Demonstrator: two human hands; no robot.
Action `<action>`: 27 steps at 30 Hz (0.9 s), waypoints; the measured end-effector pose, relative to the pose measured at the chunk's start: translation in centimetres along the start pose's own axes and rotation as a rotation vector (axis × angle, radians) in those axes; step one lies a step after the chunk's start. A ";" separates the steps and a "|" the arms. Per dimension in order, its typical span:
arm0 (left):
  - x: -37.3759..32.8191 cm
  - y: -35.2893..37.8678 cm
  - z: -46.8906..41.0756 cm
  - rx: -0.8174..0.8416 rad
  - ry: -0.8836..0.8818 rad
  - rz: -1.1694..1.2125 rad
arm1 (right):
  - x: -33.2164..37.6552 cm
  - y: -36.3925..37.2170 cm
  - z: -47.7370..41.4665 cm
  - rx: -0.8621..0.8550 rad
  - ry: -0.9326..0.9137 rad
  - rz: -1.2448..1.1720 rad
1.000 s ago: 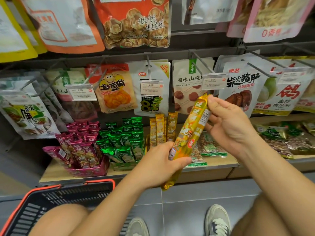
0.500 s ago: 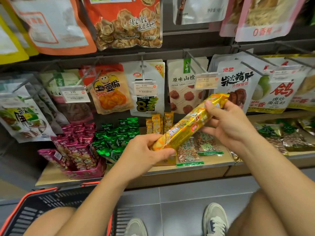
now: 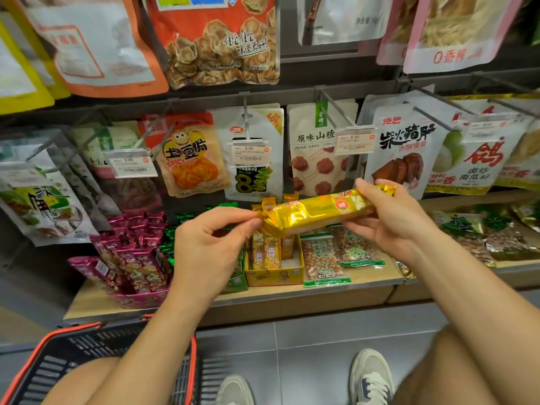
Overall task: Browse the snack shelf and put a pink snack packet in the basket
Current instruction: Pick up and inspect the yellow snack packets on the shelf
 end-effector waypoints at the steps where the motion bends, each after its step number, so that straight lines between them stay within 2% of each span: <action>1: 0.1 0.0 0.0 -0.045 0.018 -0.043 | -0.1 0.0 0.0 0.010 0.015 0.011; 3: 0.0 0.1 0.0 -0.079 0.074 -0.136 | -0.4 0.1 0.0 0.019 0.041 0.001; 6: 0.2 0.4 0.1 -0.018 0.114 -0.216 | -0.5 0.4 -0.2 -0.018 0.041 -0.038; 8: 0.4 0.3 -0.2 0.133 -0.058 -0.109 | -0.3 0.5 -0.3 -0.023 0.035 -0.044; 11: 0.3 0.4 -0.2 0.415 -0.438 0.286 | 0.0 0.4 -0.4 0.011 0.054 -0.063; 13: 0.4 0.3 0.0 0.496 -0.545 0.402 | 0.0 0.4 -0.3 0.038 0.060 -0.060; 15: 0.7 0.2 0.0 0.553 -0.590 0.400 | 0.0 0.3 -0.3 0.066 0.052 -0.050; 19: 1.3 0.1 -0.2 0.484 -0.536 0.172 | -0.1 0.4 -0.4 0.113 0.043 -0.068; 27: 1.9 1.1 0.0 0.436 -0.500 -0.031 | -0.4 0.6 -0.6 0.164 0.018 -0.070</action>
Point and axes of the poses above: each hand's wrist, its own z-axis away from the middle knuckle, its own y-axis out of the palm, x = y × z, the point moved 1 cm from there along -z, towards the middle knuckle, and after that the axes turned 11 degrees about -y, right-handed, at the moved point
